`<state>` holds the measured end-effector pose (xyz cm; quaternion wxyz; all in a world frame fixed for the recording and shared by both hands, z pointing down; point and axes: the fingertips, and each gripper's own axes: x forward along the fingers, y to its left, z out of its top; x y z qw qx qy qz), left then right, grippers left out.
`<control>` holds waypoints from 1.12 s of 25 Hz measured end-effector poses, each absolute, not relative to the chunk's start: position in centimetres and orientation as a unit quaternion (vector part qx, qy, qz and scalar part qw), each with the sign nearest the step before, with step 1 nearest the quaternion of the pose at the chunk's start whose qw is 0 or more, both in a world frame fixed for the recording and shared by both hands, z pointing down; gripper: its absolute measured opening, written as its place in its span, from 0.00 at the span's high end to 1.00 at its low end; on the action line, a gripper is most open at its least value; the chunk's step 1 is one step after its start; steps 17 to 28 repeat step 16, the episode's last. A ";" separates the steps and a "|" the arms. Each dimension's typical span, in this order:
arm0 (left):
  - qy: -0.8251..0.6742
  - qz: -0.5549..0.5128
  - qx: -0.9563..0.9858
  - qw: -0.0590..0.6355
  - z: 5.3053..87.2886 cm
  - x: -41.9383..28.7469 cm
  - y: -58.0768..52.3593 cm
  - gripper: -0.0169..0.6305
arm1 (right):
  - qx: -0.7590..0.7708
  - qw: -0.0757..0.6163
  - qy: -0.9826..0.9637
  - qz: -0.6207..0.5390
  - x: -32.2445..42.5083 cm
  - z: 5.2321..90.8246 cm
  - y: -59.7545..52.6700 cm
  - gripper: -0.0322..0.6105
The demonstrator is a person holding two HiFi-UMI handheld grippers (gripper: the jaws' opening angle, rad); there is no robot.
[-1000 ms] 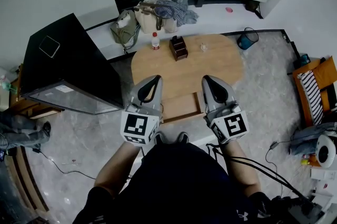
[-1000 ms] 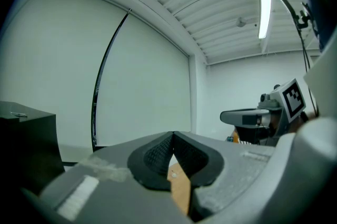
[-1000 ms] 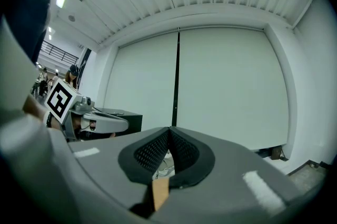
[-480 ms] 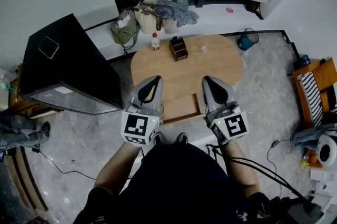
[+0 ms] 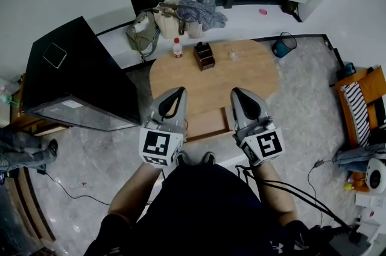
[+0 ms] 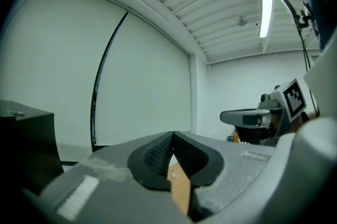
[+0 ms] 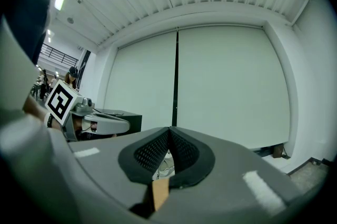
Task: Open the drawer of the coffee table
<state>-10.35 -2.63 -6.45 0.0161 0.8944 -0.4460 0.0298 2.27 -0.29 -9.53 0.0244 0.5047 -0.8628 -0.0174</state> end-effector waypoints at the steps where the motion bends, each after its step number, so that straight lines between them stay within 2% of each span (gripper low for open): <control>1: -0.446 0.030 0.894 0.016 -6.4 -10.3 -2.6 0.97 | 0.505 0.024 -0.863 -0.017 2.3 -9.5 -0.3 0.95; 28: -0.443 0.034 0.895 0.018 -6.1 -10.5 -2.4 0.97 | 0.505 0.026 -0.863 -0.014 2.1 -9.2 -0.1 0.95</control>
